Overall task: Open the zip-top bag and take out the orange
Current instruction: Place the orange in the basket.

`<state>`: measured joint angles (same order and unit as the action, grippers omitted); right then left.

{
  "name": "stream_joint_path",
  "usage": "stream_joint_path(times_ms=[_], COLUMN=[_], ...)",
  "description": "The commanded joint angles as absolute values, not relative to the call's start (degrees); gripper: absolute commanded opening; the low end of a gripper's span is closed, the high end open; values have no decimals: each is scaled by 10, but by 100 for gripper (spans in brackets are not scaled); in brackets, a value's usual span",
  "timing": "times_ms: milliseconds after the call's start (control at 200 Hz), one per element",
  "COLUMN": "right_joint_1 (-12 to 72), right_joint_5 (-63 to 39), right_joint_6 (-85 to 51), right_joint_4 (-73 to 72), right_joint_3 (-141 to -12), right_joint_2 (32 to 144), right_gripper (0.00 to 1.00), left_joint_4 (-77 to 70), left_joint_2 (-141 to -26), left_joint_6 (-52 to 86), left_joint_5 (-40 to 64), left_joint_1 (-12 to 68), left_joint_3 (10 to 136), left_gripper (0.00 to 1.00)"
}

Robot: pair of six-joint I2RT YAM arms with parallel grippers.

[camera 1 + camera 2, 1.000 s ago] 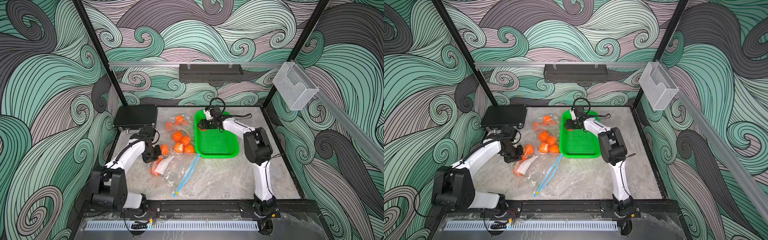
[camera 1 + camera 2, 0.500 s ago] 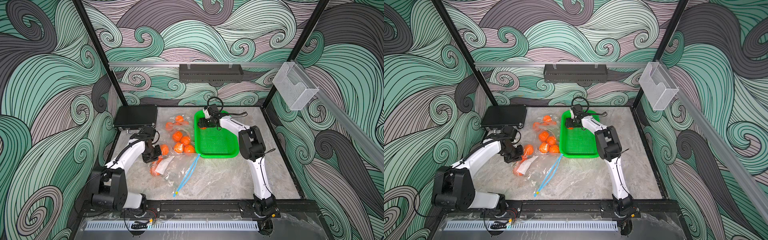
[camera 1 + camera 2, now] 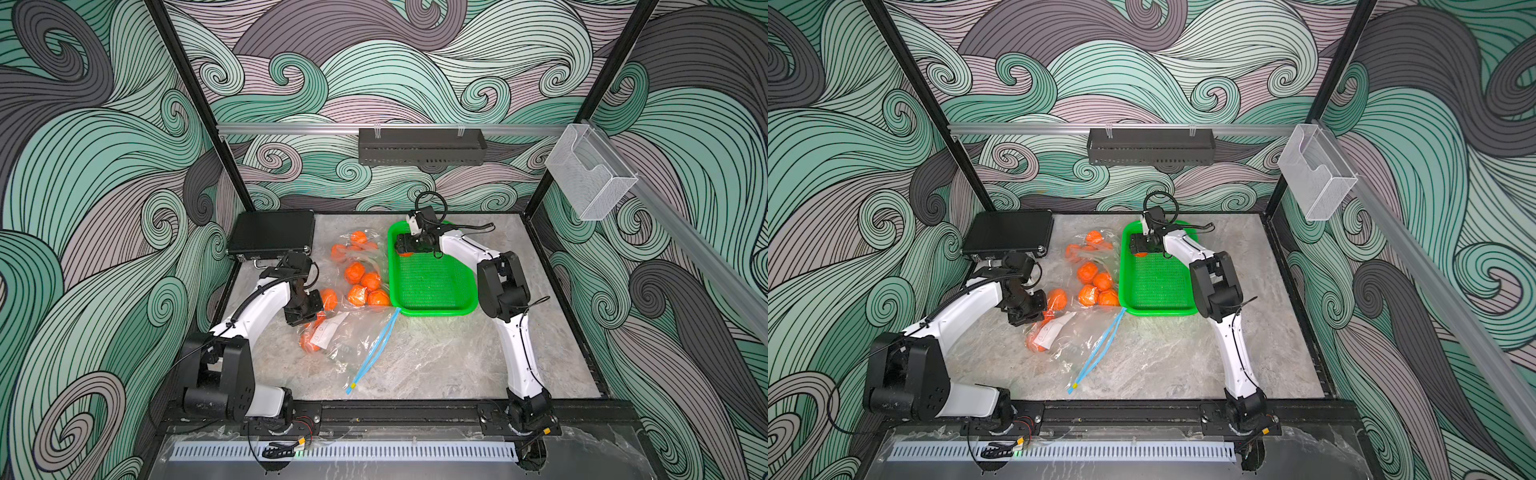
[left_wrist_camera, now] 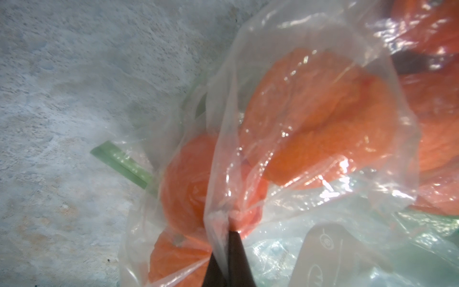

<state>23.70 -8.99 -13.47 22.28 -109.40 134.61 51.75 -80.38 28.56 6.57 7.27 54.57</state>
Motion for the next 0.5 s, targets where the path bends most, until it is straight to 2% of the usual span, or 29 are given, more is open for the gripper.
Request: stream_joint_path(times_ms=[0,210,365,430,495], right_joint_1=[233,234,248,274,313], right_joint_5=[-71,-65,-89,-100,-98], right_joint_6=[-124,-108,-114,-100,-91], right_joint_4=[230,221,175,149,125], right_joint_3=[-1081,-961,-771,-683,-602], right_joint_2=[1295,1126,942,865,796], right_gripper=[86,84,73,71,65], left_joint_4=[527,526,527,527,527], left_joint_2=[-797,-797,-798,-796,-795], left_joint_6=[281,281,281,281,282], left_joint_5=[58,56,57,56,57], left_joint_1=[72,72,73,72,72], left_joint_3=[540,540,540,540,540], left_gripper=[0,0,0,0,0])
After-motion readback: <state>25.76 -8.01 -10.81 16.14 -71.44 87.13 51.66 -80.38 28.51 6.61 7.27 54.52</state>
